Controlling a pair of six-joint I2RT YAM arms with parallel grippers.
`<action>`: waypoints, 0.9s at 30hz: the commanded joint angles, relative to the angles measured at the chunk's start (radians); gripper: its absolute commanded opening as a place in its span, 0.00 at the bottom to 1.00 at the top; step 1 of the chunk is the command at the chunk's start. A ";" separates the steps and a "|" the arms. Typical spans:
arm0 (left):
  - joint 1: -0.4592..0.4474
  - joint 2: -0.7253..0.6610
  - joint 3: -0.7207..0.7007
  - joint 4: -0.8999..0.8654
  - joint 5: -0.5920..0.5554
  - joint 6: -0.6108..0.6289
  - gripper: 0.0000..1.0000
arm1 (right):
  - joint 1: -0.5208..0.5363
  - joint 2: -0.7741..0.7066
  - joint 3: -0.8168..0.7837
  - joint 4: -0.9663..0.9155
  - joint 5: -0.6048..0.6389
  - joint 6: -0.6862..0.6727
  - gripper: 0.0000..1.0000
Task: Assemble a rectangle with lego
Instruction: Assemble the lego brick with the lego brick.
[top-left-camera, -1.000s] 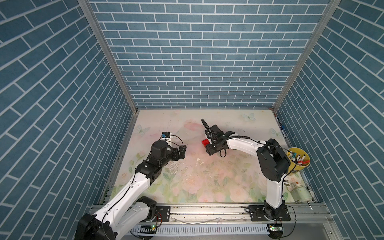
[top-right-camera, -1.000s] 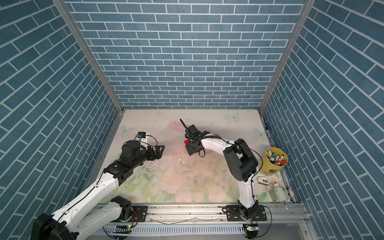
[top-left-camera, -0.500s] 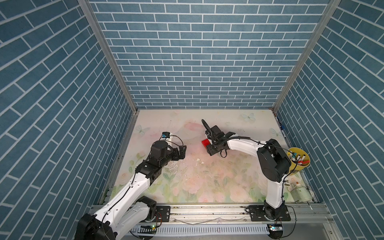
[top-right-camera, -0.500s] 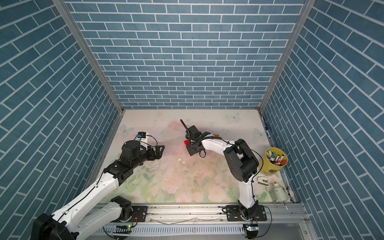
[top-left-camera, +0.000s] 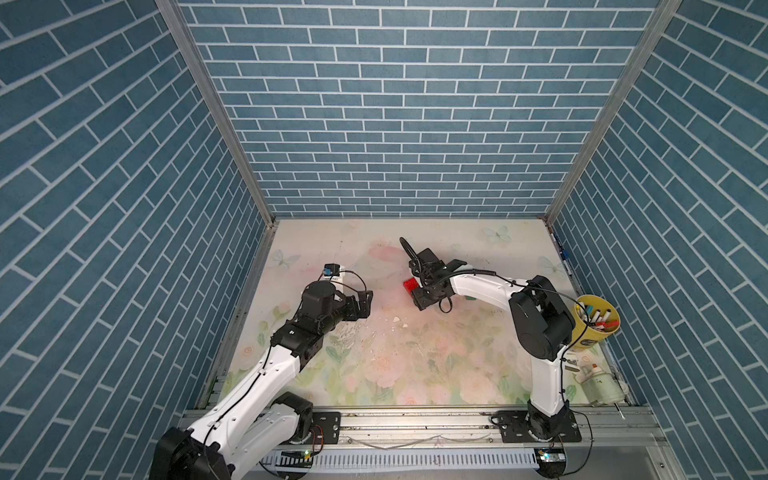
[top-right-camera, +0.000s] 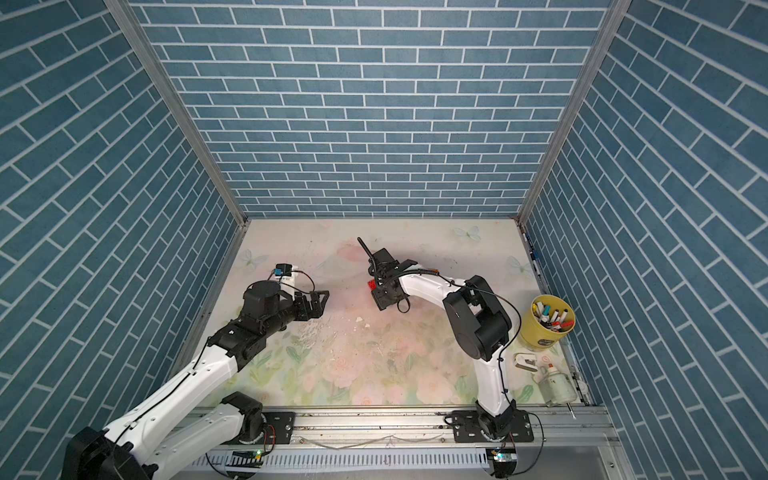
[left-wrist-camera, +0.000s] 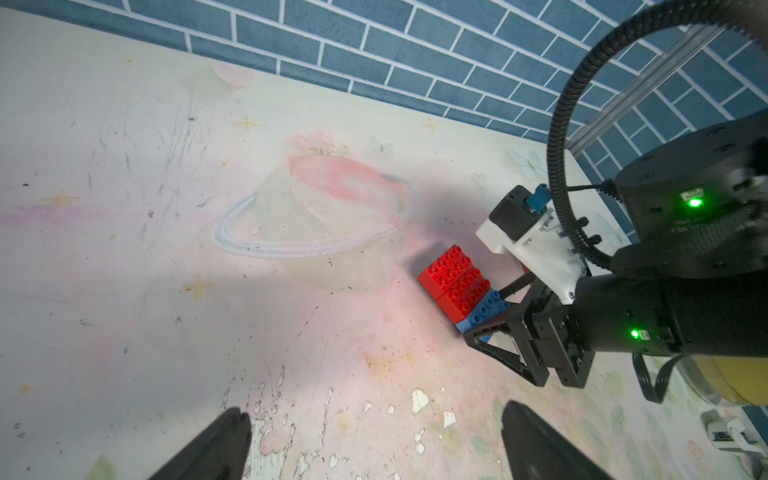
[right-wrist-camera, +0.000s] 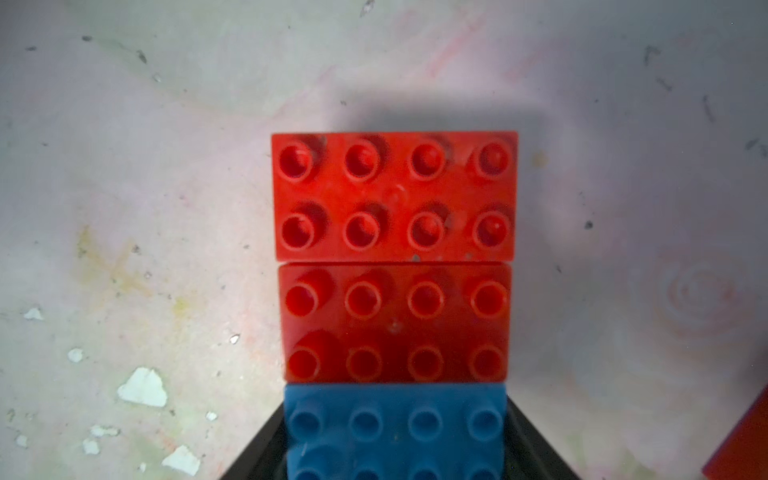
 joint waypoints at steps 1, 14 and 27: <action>0.009 -0.007 -0.014 0.019 0.005 0.010 1.00 | 0.000 0.162 -0.057 -0.167 0.051 -0.040 0.39; 0.009 -0.006 -0.013 0.019 0.005 0.010 1.00 | 0.010 0.261 -0.050 -0.164 0.075 -0.004 0.39; 0.010 -0.020 -0.013 0.022 0.010 0.006 1.00 | 0.004 0.014 -0.060 -0.131 0.093 0.266 0.40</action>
